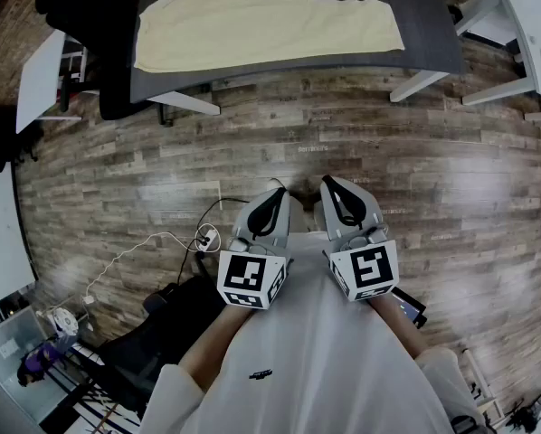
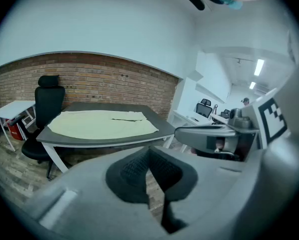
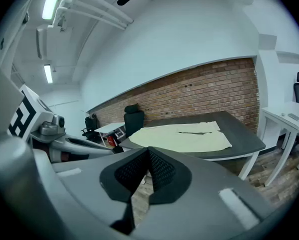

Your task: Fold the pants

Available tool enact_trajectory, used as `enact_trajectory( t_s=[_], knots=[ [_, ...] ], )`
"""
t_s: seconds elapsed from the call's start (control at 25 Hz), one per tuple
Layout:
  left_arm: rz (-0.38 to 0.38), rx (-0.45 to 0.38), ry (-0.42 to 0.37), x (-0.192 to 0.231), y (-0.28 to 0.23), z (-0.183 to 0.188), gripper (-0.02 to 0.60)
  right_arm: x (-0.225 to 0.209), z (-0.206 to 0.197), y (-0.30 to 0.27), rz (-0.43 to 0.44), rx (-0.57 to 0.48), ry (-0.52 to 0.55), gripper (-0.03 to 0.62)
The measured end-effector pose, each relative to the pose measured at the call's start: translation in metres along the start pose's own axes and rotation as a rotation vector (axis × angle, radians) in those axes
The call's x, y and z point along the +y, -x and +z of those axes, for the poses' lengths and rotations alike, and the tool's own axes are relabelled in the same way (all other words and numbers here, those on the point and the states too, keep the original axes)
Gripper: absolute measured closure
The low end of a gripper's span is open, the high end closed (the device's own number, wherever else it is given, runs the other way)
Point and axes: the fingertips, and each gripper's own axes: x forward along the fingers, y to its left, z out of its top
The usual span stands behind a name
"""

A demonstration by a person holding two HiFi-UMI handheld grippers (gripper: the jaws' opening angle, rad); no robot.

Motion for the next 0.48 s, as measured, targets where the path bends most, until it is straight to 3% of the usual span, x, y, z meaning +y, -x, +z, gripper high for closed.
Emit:
enact_trajectory(
  t_s=[0.24, 0.48],
  knots=[
    [0.048, -0.044, 0.021, 0.017, 0.031, -0.004, 0.58, 0.041, -0.016, 0.006, 0.01, 0.006, 0.016, 0.592],
    [0.034, -0.097, 0.01, 0.043, 0.07, -0.008, 0.581, 0.099, -0.011, -0.001, 0.016, -0.021, 0.042, 0.591]
  ],
)
